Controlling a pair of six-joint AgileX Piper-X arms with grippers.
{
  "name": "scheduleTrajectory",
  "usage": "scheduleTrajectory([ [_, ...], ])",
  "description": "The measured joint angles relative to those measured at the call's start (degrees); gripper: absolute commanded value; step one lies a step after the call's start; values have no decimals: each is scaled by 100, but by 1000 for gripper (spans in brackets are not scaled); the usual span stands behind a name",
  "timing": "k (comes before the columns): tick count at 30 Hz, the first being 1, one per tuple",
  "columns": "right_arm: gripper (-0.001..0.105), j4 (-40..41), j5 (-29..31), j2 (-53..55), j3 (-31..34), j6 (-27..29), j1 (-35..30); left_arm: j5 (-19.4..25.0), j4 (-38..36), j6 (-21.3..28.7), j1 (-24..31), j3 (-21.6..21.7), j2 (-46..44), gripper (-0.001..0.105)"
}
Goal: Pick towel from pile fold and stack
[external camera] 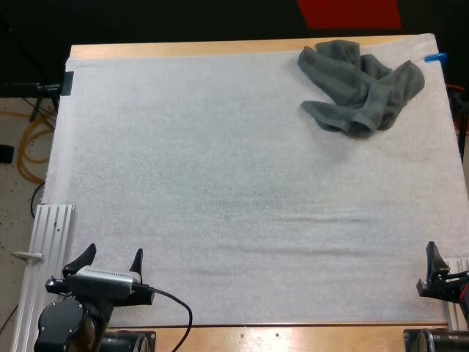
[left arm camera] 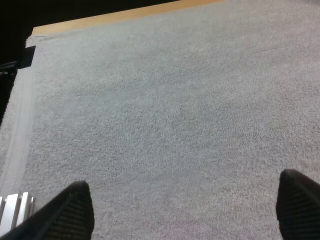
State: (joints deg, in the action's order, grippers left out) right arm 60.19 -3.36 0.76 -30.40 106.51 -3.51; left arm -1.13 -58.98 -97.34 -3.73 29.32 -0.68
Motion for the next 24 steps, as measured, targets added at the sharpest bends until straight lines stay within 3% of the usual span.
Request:
scheduleTrajectory([
  [6, 75, -82, 0, -80, 0, -69, 0, -63, 136, 0, 0, 0, 0, 72],
  [10, 75, -82, 0, -619, -289, -237, 0, -582, 210, 0, 0, 194, 84, 72],
  [16, 75, -82, -199, -1639, -1253, -236, 0, -1253, 924, 237, 0, 994, 1249, 72],
  [20, 75, -92, -764, -2295, -1778, -236, 0, -1975, 985, 261, -43, 1566, 1989, 72],
  [24, 75, -91, -1546, -2958, -2148, -353, 0, -2451, 984, 265, -492, 2024, 2561, 72],
])
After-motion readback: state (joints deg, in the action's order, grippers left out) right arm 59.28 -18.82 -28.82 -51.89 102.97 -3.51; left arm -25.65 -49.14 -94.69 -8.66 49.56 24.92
